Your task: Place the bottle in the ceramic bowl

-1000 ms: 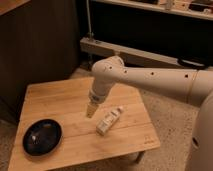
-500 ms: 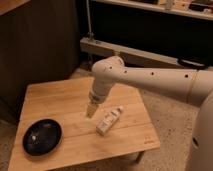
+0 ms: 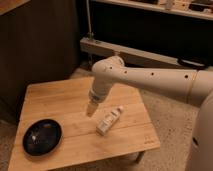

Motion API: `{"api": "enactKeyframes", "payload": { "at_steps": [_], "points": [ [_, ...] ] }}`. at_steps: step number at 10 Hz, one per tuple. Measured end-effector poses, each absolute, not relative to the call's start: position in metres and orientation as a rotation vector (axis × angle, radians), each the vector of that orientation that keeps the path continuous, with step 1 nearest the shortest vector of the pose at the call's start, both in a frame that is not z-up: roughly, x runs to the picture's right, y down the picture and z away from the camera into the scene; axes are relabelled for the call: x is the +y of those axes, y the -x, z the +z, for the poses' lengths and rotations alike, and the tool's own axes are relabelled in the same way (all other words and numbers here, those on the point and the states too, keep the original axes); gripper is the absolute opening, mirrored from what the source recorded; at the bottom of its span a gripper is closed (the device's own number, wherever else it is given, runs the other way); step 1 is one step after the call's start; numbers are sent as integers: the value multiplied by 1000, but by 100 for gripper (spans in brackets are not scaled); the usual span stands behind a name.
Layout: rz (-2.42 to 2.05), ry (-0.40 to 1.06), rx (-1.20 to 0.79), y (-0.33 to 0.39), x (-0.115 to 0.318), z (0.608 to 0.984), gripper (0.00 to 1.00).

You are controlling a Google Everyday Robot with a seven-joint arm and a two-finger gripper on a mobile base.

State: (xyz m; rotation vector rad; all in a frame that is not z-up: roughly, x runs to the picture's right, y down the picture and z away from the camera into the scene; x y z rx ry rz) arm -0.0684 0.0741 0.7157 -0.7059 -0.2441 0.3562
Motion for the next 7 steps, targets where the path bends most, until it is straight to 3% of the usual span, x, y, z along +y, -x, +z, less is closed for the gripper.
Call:
{"api": "enactKeyframes", "payload": {
  "at_steps": [3, 7],
  "points": [
    [29, 589, -427, 82, 34, 735, 65],
    [-384, 491, -571, 85, 9, 726, 65]
  ]
}}
